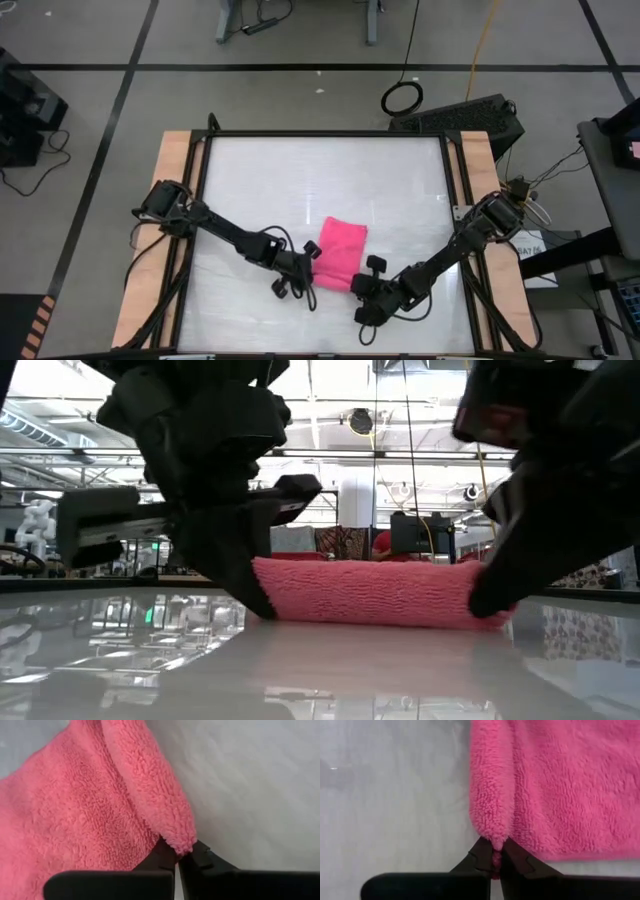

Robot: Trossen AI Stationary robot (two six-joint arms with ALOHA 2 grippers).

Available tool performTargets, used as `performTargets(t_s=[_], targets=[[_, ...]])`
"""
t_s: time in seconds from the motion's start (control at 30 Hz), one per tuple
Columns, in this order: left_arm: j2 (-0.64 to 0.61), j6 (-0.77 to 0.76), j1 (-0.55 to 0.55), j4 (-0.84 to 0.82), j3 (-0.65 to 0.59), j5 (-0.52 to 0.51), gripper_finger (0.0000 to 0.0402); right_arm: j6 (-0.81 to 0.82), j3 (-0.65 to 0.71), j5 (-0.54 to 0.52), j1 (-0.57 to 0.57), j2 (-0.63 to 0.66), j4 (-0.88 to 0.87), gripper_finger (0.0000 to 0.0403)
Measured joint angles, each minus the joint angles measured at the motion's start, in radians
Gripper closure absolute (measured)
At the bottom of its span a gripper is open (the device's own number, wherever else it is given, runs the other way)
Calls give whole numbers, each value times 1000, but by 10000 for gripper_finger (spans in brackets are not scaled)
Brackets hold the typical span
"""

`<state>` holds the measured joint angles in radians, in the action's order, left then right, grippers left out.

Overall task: Roll towel
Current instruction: Roll the pink towel

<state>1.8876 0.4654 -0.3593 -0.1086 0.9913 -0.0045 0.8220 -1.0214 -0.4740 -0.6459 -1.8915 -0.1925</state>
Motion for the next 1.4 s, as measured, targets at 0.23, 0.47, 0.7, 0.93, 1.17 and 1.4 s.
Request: performTargets(t_s=[0.23,0.47,0.7,0.93,1.17,1.4], targets=[[-57,-148,-12,-136,-2,-63,398,-147,0,-2,90,0,23,395],[-126,-204,10,-272,-6,-85,399,-440,3,-22,167,0,154,395],[-182,-240,45,-257,-54,-130,399,-617,3,-26,279,0,216,394],[-189,-277,92,-145,-136,14,400,-569,9,176,381,0,225,394],[-189,-281,95,-43,-163,112,400,-422,9,324,342,0,250,394],[-189,-307,96,-30,-163,145,397,-316,9,318,248,0,258,394]])
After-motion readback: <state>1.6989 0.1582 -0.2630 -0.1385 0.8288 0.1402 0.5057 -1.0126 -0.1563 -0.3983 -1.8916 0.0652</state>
